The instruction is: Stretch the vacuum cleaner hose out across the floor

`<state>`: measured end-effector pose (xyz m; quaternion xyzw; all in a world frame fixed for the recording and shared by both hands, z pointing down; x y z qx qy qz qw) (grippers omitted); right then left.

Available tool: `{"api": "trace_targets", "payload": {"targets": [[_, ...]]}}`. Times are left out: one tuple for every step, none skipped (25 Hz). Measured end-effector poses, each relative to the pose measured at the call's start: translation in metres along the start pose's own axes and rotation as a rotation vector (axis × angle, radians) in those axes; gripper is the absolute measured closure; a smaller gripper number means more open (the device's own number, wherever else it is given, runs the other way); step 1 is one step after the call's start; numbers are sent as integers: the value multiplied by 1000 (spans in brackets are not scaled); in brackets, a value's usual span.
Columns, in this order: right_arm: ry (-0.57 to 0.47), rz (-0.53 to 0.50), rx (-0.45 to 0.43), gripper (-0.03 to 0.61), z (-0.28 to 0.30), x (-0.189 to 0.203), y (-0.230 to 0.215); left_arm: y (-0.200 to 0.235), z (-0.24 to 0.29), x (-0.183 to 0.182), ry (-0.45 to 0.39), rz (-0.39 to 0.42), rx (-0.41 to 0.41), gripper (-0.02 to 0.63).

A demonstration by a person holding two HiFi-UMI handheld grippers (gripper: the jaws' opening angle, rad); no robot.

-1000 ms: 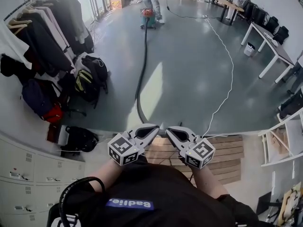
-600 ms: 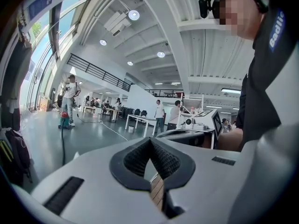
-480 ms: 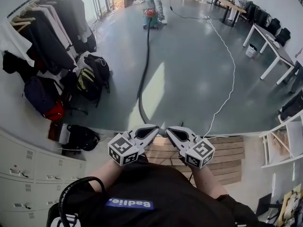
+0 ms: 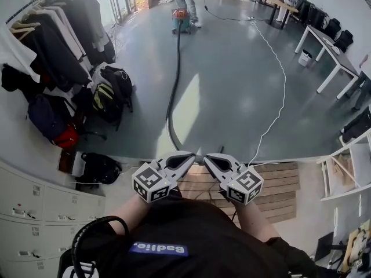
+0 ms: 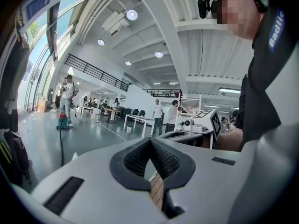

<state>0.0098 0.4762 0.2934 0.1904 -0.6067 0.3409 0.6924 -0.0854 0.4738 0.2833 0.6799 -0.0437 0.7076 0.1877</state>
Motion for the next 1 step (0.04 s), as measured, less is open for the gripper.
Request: {"api": "trace_targets", "payload": {"targets": [[-1,1,0,574,0,0,1,-1,-1,0,0,0,0,618]]}}
Point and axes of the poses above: the fingertips, and each gripper's own axes: z forward along the fingers, y to its left, x out of its underside, the point moved 4 cm from there along -z, backward along the fingers, and after that the axes turned 10 degrees about x, right-handed, at the moved point
